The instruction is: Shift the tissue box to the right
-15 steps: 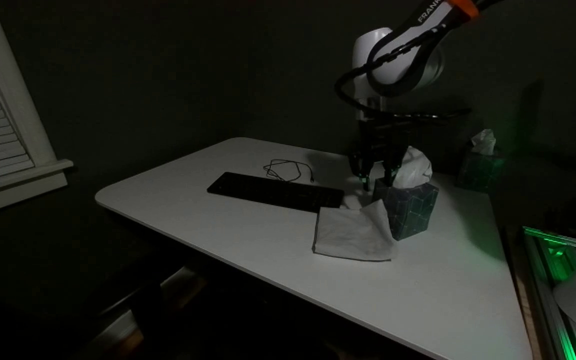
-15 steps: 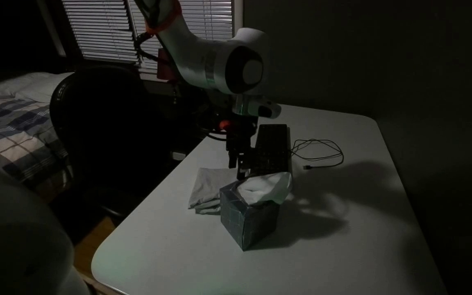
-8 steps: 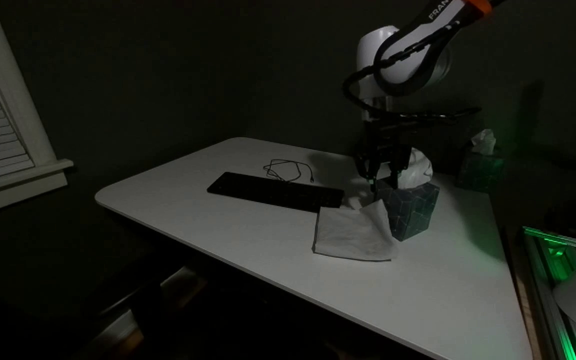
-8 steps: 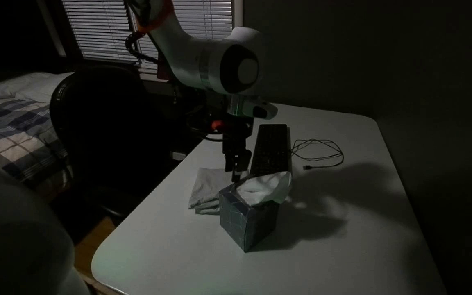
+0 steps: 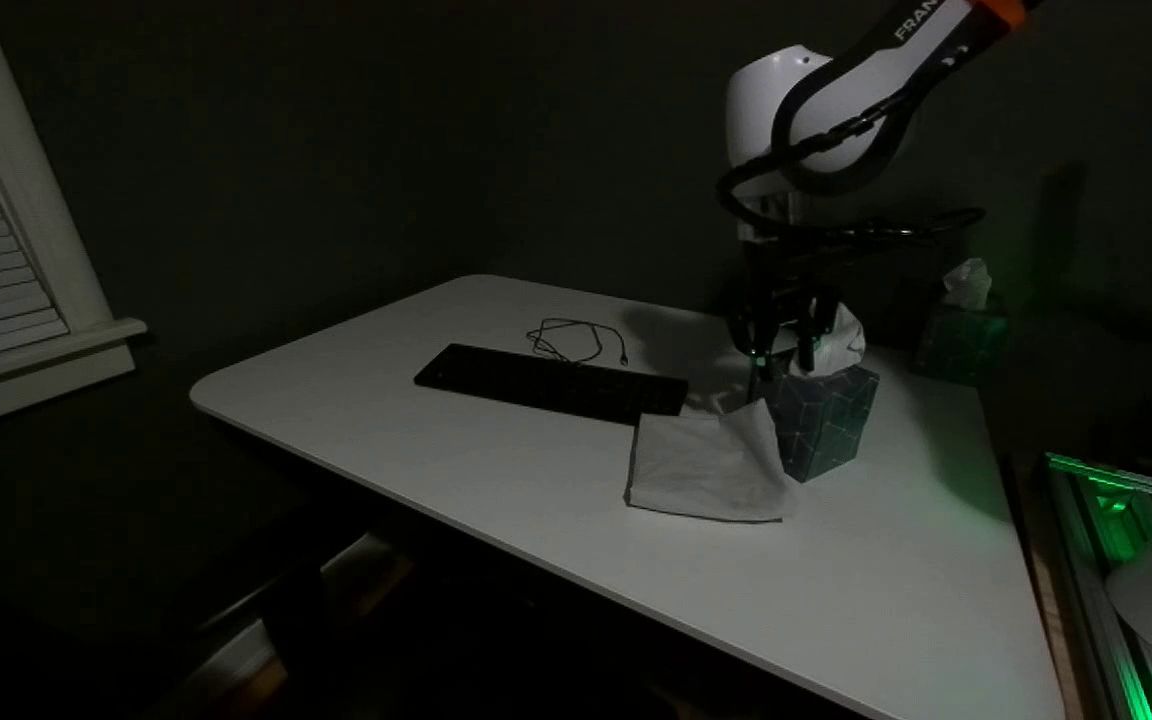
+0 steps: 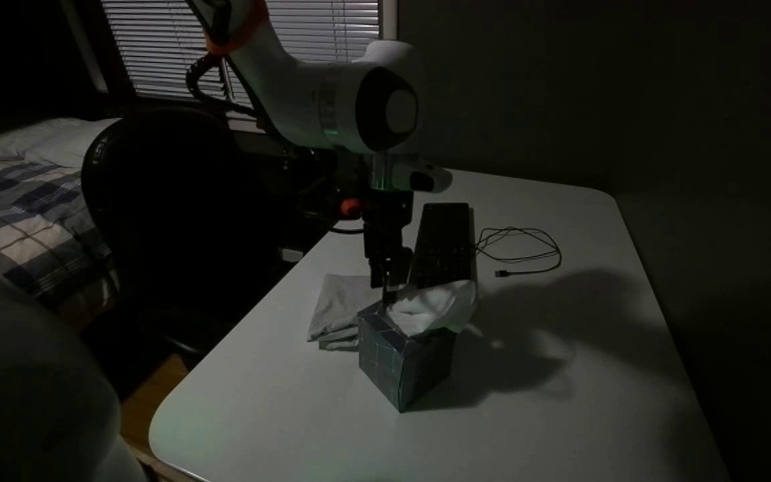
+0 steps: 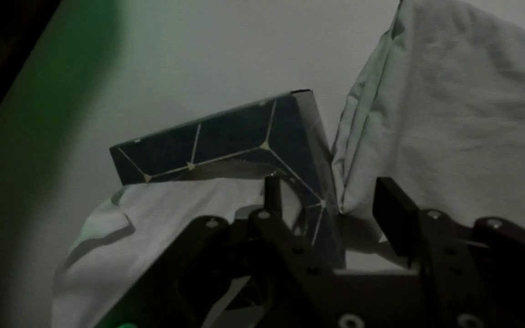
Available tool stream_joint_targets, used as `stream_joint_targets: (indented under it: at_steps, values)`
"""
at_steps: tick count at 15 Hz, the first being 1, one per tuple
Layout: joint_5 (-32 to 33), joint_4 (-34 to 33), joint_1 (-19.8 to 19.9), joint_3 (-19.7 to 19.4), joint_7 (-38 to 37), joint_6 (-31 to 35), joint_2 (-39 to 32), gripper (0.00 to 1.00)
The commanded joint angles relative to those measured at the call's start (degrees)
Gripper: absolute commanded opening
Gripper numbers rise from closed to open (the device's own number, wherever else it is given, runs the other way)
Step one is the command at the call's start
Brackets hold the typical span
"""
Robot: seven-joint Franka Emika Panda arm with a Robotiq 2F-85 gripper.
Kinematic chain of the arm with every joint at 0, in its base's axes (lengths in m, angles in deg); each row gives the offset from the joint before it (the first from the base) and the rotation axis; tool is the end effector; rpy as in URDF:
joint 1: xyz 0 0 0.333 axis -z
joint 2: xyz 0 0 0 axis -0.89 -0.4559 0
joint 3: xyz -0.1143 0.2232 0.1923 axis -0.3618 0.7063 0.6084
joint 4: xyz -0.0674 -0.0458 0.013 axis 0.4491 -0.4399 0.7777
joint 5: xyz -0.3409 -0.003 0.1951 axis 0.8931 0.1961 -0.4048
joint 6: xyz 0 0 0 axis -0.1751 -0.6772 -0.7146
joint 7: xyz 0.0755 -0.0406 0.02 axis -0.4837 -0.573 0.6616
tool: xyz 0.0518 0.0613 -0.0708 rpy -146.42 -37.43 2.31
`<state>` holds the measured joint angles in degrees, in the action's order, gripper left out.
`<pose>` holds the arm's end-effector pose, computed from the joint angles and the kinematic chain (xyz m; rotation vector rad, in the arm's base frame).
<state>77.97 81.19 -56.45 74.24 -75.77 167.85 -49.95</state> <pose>0.4232 -0.0825 0.2731 2.7796 -1.1307 -0.2455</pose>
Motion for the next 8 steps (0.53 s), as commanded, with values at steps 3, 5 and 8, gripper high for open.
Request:
stream_joint_targets:
  at_steps: [3,5,8]
  values:
    - [2.9,0.7,0.1,-0.2,-0.9,1.2,0.1,0.48]
    - [3.1,0.5,0.1,-0.2,-0.5,1.5,-0.3,0.45]
    - [3.0,0.3,0.1,-0.2,0.1,2.0,-1.4,0.47]
